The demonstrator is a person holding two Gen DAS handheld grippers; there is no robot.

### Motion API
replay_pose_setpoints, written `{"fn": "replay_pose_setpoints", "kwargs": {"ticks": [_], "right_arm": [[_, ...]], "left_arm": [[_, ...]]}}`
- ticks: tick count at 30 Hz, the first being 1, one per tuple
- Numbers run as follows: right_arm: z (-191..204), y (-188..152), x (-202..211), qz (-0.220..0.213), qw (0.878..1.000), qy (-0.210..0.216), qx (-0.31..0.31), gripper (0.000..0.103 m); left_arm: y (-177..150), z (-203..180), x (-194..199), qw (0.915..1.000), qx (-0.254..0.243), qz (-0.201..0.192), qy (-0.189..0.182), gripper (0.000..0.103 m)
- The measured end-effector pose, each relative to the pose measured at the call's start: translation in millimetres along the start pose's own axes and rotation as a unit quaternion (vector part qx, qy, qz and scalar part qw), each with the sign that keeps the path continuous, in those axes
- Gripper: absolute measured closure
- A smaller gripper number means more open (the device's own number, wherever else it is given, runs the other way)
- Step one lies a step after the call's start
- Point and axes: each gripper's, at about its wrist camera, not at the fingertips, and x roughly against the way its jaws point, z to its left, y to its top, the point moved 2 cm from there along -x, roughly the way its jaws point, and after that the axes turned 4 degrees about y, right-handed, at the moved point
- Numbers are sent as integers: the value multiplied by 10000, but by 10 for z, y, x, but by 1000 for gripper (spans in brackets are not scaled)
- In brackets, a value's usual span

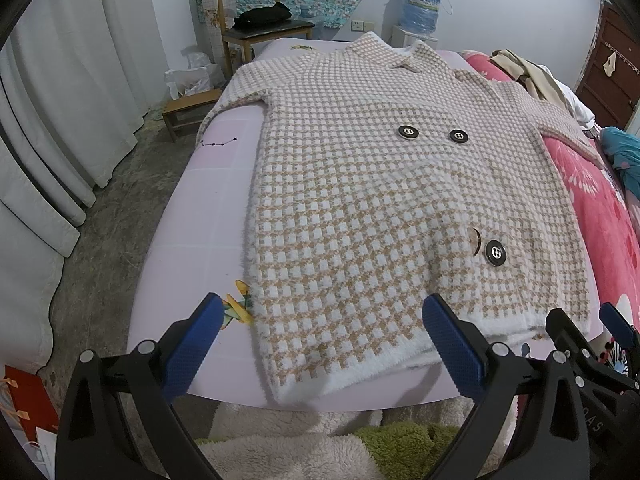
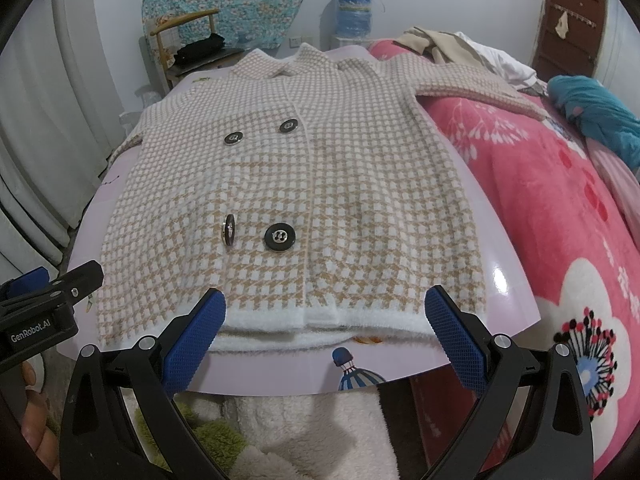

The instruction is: Fold large clothes

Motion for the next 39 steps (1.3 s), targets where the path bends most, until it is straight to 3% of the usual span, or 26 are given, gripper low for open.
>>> {"fn": "replay_pose_setpoints", "kwargs": {"ticks": [10,21,39], "right_arm": [[-18,8,5,-30,10000,-14,12,7],[-33,144,5,-174,9994,-306,46,8],[162,470,-311,-203,9986,-314,362,8]], "left_arm": [[-2,1,-1,10000,0,1,1,5],[105,162,-46,10000,12,-63,-14,5],[371,170,-259,9997,-87,-217,-27,5]]}}
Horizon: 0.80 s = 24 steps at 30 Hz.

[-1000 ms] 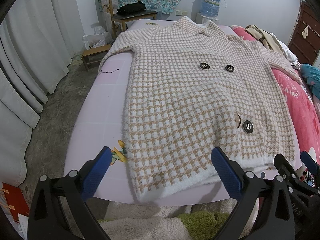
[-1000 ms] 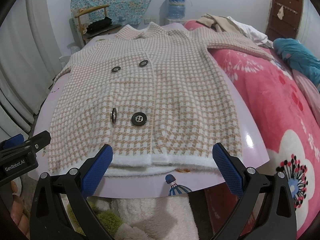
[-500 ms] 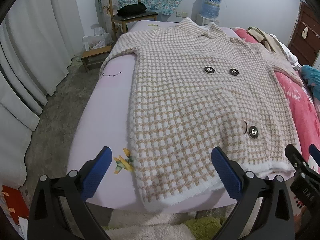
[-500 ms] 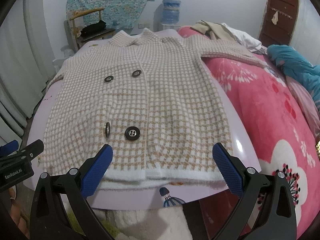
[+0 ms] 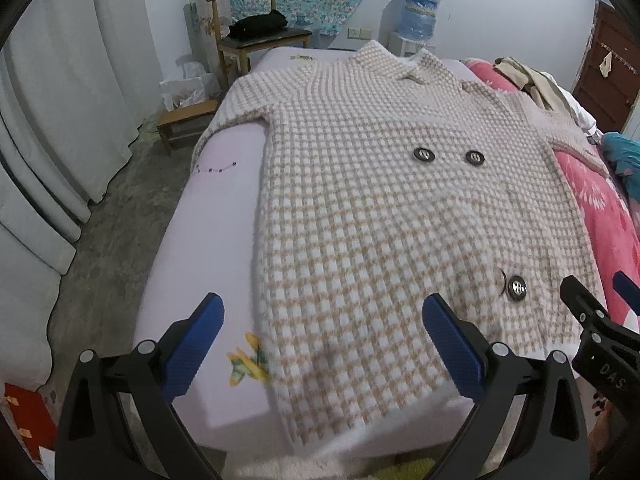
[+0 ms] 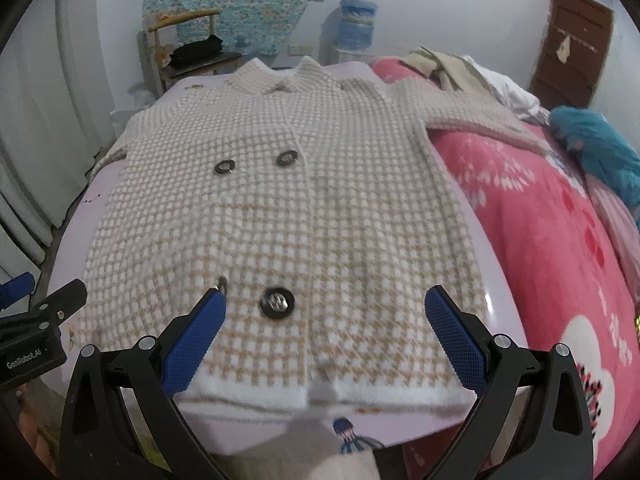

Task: Fold large clothes
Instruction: 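Grasp the coat sleeve with the left gripper and lift it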

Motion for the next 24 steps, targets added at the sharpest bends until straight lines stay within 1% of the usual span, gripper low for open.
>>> {"fn": "replay_pose_setpoints", "kwargs": {"ticks": [5,7,11,15,16,17,19,21,22,23,24], "right_arm": [[185,212,-106,-206,9994,4,281,8],[249,273,-163,-275,9989,88,360,8],[356,420,-306,-359,9978,332,444,8],[523,571,-451,-356,9955,697,541,8],[570,610,-469,-377,9944,800,586,8],[617,639,-482,-403,9934,866,629,8],[693,672,-500,-450,9914,991,727,8],[768,713,-530,-487,9895,1089,818,8],[800,736,-557,-489,9887,1129,856,8],[831,744,-576,-479,9880,1171,892,8],[856,753,-595,-463,9876,1192,914,8]], "left_arm": [[190,36,-132,9998,-118,-155,33,5],[289,79,-157,9991,-106,-334,-221,5],[467,252,-229,9934,220,-515,-999,5],[675,451,-311,9886,575,-555,-1273,5],[759,538,-318,9850,653,-612,-1474,5],[791,592,-313,9836,692,-686,-1519,5],[950,774,-308,9827,849,-921,-1361,5],[1130,1024,-388,9816,1093,-995,-1207,5],[1193,1142,-457,9811,1261,-940,-1128,5],[1256,1306,-558,9792,1533,-834,-1036,5],[1320,1455,-659,9754,1796,-738,-1040,5]]}}
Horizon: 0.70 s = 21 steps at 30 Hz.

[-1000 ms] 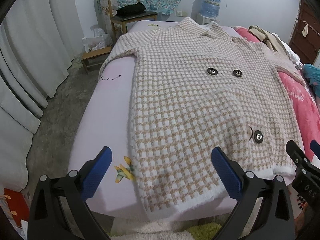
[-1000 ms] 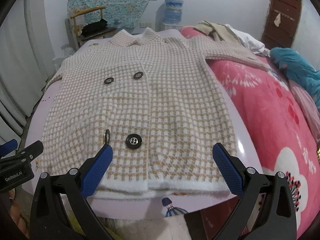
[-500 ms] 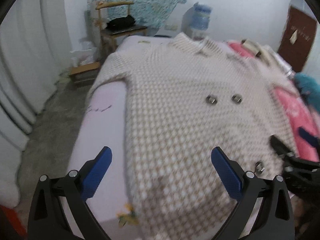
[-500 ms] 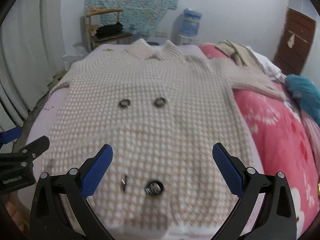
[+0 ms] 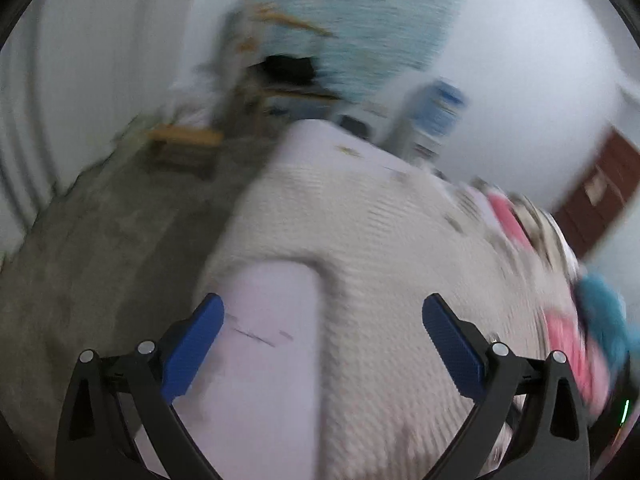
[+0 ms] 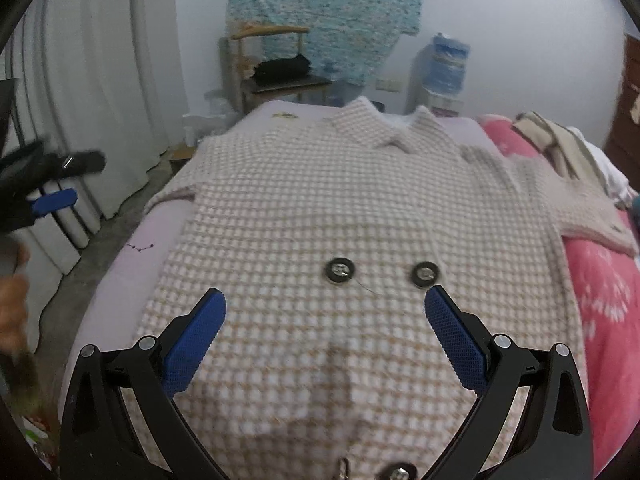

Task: Fold large clothes
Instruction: 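Grasp the coat sleeve with the left gripper and lift it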

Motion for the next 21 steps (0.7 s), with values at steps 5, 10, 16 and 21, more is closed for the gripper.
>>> {"fn": "replay_pose_setpoints", "kwargs": {"ticks": [5,10,16,21], "right_arm": [[21,34,-145,141,9999,-9,87,8],[-62,33,-269,321,9994,-156,-11,8],[-78,30,-406,477,9986,-226,-64,8],[-17,33,-489,566,9981,-239,-8,8]], "left_arm": [[253,824,-760,9763,1849,1071,-348,7],[-61,1330,-1368,9010,3722,1927,-1114,14],[-375,1686,-1824,8192,4999,2243,-1695,14],[-398,1888,-2219,7570,5658,2359,-2262,14]]}}
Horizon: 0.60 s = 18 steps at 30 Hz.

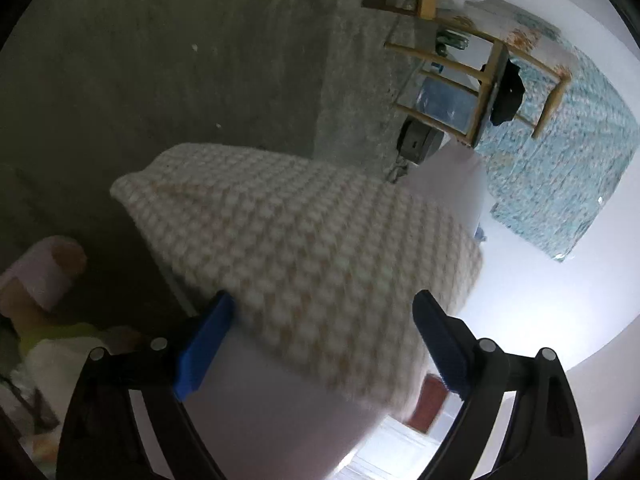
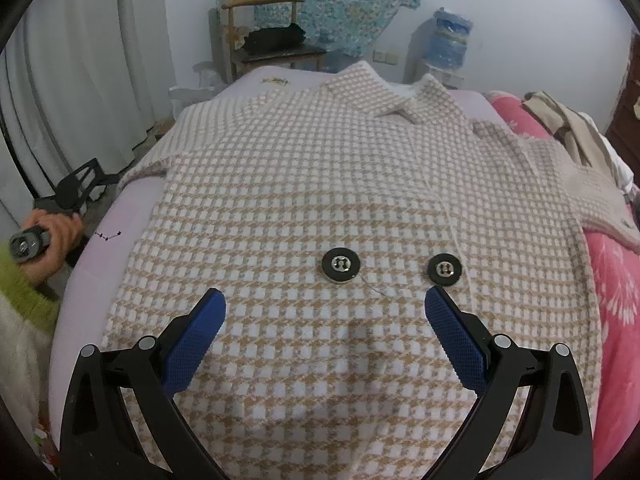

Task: Fold large clothes
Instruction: 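Grasp the coat sleeve with the left gripper and lift it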

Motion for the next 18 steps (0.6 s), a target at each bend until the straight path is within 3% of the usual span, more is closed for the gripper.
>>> {"fn": "replay_pose_setpoints", "kwargs": {"ticks": [4,12,15,18], "right_arm": [[21,-5,-80,103,9999,-61,-5,8],[19,15,-166,223,9996,-170,-81,8],[25,21,-198,254,9994,-215,-68,8],[28,30,-228,290,9992,-249,-81,8]], "left_arm": [[188,38,-161,9985,440,228,-254,14],[400,262,-186,9936,924,122,-634,17],[417,242,-158,9935,938,12,-644,32],[475,184,-190,9935,904,-83,-693,54]]}}
